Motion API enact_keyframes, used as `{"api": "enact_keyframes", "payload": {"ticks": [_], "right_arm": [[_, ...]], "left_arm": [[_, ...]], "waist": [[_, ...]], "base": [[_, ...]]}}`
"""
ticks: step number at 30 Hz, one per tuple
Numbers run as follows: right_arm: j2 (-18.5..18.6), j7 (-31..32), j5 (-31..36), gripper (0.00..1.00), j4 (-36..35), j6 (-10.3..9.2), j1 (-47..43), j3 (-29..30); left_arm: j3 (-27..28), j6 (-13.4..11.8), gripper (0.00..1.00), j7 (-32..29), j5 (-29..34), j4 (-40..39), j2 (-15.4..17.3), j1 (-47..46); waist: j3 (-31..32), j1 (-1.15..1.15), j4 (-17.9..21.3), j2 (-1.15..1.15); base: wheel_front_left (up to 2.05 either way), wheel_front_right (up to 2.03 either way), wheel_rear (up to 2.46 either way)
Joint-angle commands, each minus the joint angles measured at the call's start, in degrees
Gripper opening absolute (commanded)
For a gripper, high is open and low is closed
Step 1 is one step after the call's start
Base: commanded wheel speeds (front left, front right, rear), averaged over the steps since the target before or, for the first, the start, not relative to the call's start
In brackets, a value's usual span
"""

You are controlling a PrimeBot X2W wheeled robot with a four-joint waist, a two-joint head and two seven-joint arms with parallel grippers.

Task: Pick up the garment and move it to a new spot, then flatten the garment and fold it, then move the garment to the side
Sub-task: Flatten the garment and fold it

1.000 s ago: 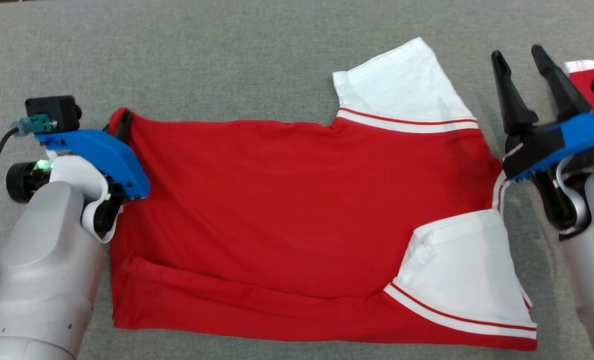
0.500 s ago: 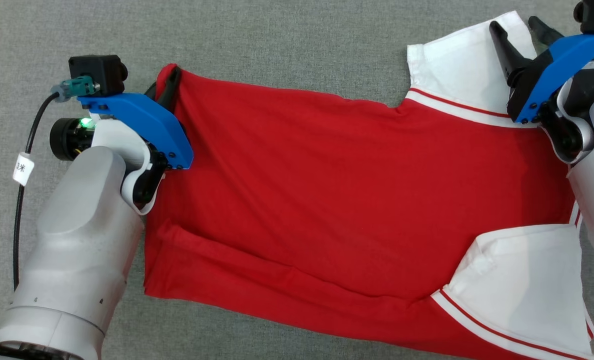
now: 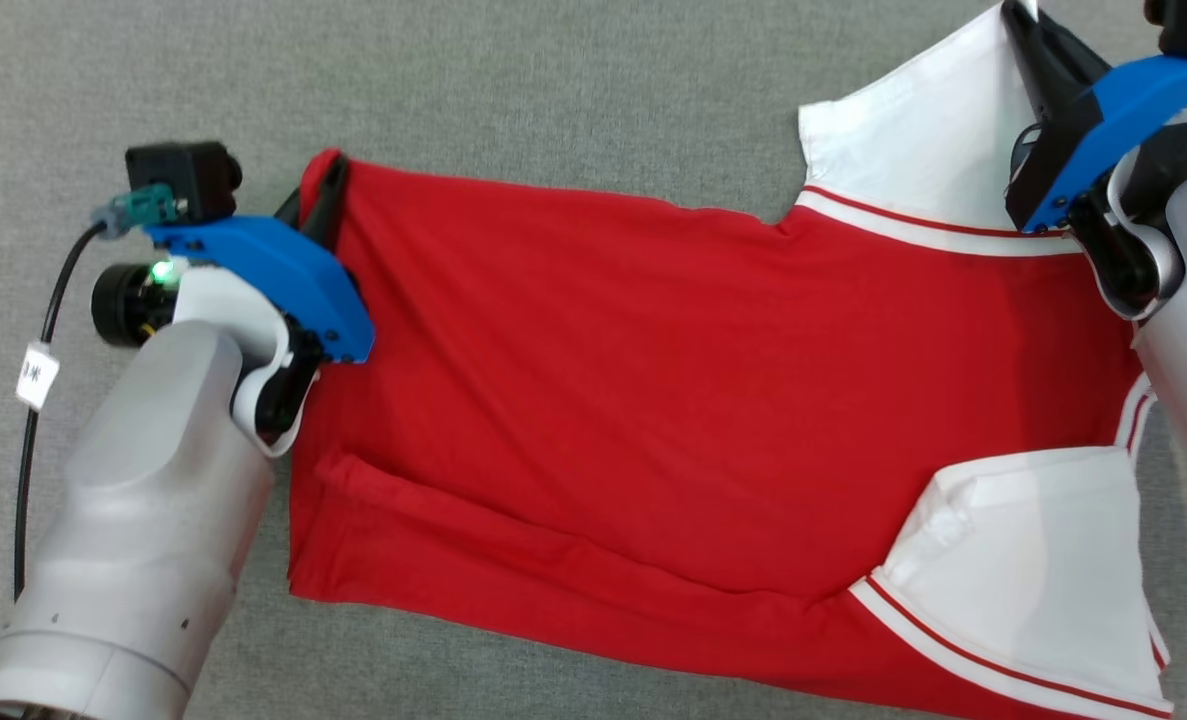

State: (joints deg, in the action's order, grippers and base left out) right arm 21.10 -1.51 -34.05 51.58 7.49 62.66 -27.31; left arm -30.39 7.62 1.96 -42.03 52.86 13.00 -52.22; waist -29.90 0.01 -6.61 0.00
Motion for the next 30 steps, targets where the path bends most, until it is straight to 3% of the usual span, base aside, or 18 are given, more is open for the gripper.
{"api": "enact_keyframes", "payload": {"ticks": [1, 10, 18, 23, 30], "right_arm": [[0.93, -1.75, -0.69, 0.00, -0.94, 0.00, -1.25, -0.47], [5.74, -11.75, -4.85, 0.00, -12.21, 0.00, -10.22, -1.41], [7.87, -13.03, -5.14, 0.00, -26.27, 0.00, -27.94, 2.19], [6.49, -12.40, -4.40, 0.00, -34.28, 0.00, -41.73, 7.32], [0.68, -9.94, -2.31, 0.00, -42.73, 0.00, -57.78, 15.39]], "left_arm": [[-0.14, -0.27, 0.00, 0.53, -0.55, 0.50, 0.92, 1.62], [-0.53, -0.29, 0.00, 5.87, -0.49, -3.92, 4.42, 5.47], [0.30, -3.89, 0.00, 8.73, -0.98, -14.22, 7.64, 15.95], [0.72, -7.33, 0.00, 7.73, -2.22, -22.73, 9.62, 24.71], [1.80, -12.43, 0.00, 6.10, -3.48, -34.16, 13.02, 34.56]], "waist": [[1.10, -0.01, 0.67, 0.00], [7.68, -0.01, 2.87, 0.00], [12.29, -0.01, 5.12, 0.00], [13.81, -0.01, 5.75, 0.00], [15.01, -0.01, 6.25, 0.00]], "base": [[0.00, 0.00, 0.00], [0.00, 0.00, 0.00], [0.00, 0.00, 0.00], [0.00, 0.00, 0.00], [0.00, 0.00, 0.00]]}}
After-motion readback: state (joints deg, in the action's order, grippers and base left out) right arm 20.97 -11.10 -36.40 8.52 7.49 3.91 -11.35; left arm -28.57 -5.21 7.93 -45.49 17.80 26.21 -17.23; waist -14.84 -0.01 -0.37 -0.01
